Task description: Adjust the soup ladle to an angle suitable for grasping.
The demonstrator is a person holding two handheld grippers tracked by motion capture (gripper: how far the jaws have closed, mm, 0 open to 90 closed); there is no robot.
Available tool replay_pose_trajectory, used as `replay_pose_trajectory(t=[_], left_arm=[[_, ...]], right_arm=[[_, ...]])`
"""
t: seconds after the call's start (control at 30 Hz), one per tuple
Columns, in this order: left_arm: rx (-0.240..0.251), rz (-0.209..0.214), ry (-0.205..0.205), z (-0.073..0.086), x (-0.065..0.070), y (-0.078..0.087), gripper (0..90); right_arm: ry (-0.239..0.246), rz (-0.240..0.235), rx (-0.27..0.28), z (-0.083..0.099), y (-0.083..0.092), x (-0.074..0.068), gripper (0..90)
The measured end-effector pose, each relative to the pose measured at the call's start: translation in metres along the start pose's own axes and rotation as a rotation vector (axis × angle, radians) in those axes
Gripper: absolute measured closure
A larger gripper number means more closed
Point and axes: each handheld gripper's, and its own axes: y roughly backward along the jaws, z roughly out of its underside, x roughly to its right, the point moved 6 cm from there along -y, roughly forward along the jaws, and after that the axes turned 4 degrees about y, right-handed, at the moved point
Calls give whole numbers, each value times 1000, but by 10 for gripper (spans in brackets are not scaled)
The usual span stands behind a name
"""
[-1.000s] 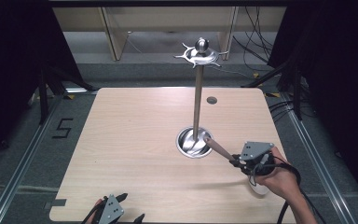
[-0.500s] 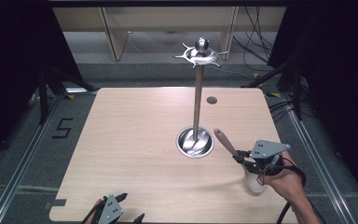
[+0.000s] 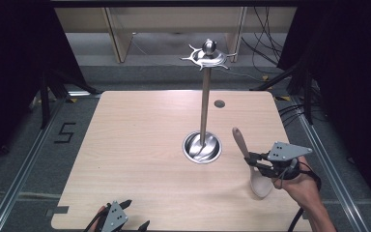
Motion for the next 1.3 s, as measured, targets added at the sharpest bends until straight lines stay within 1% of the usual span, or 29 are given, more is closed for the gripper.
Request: replay_pose_trajectory(t=[0.1, 0.13, 0.17, 0.2, 0.23, 0.27, 0.3, 0.33, 0.4, 0.47, 0.5, 0.53, 0.6, 0.63, 0.67, 0.7, 0.73, 0.77, 0.83, 0.9, 0.97, 1.0, 1.03, 1.1, 1.13, 1.17, 1.23, 1.27, 1.3], left_arm=[[-4, 1, -10, 0, 0, 0, 148], [-2, 2, -9, 0, 0, 0, 147], [-3, 3, -9, 0, 0, 0, 147], [-3, 4, -8, 0, 0, 0, 147], [-3, 4, -9, 0, -1, 0, 147], [1, 3, 0, 0, 0, 0, 148], [1, 3, 0, 0, 0, 0, 147], [-3, 0, -7, 0, -1, 0, 147], [2, 2, -6, 0, 0, 0, 147], [-2, 0, -7, 0, -1, 0, 148], [-3, 0, -7, 0, -1, 0, 147], [-4, 1, -10, 0, -1, 0, 147], [2, 3, -3, 0, -1, 0, 147], [2, 2, 9, 0, 0, 0, 148], [8, 4, 34, 0, 2, -1, 147], [1, 0, 12, 0, 0, 0, 147], [2, 1, -3, 0, -1, 0, 147], [1, 1, -3, 0, -1, 0, 147], [3, 1, -2, 0, 0, 0, 148], [8, 2, -1, 0, 0, 0, 147], [2, 0, -2, 0, -1, 0, 147], [8, 1, 32, 0, 1, -1, 147], [3, 2, 4, 0, 0, 0, 147], [3, 3, -1, 0, 0, 0, 147], [2, 2, 1, 0, 0, 0, 148], [2, 3, 2, 0, 0, 0, 147], [2, 4, 2, 0, 0, 0, 147], [3, 4, 1, 0, 0, 0, 147], [-2, 7, 1, 0, 0, 0, 147]], right_arm=[[-18, -1, 28, -2, 2, 1, 779], [-35, 0, 54, -3, 2, 1, 779], [-71, -17, 70, -5, 4, 2, 779], [-71, -17, 70, -5, 4, 2, 779], [-84, -30, 93, -7, 3, 2, 779], [-134, -53, 134, -13, 4, 1, 779], [-134, -53, 134, -13, 4, 1, 779], [-145, -58, 156, -16, 4, 1, 779], [-126, -62, 172, -22, 4, 2, 779], [-138, -57, 182, -28, 2, 0, 779], [-126, -51, 193, -29, 1, 2, 779], [-132, -57, 182, -31, 2, 2, 779], [-151, -54, 193, -35, 0, 1, 779], [-126, -41, 202, -37, -1, 3, 779], [-138, -49, 188, -37, 0, 2, 779], [-144, -63, 177, -38, 0, 0, 779], [-121, -39, 205, -41, -2, 3, 779], [-121, -52, 192, -42, -1, 2, 779], [-142, -42, 207, -47, -3, 2, 779], [-129, -47, 207, -50, -3, 3, 779], [-138, -37, 211, -52, -3, 3, 779], [-129, -35, 209, -54, -3, 5, 779], [-125, -46, 215, -57, -4, 7, 779], [-140, -38, 214, -61, -6, 8, 779], [-130, -29, 216, -63, -7, 10, 778], [-130, -42, 202, -65, -7, 11, 778], [-122, -43, 196, -67, -7, 12, 779], [-124, -29, 208, -71, -8, 14, 778], [-129, -31, 206, -74, -7, 15, 779]])
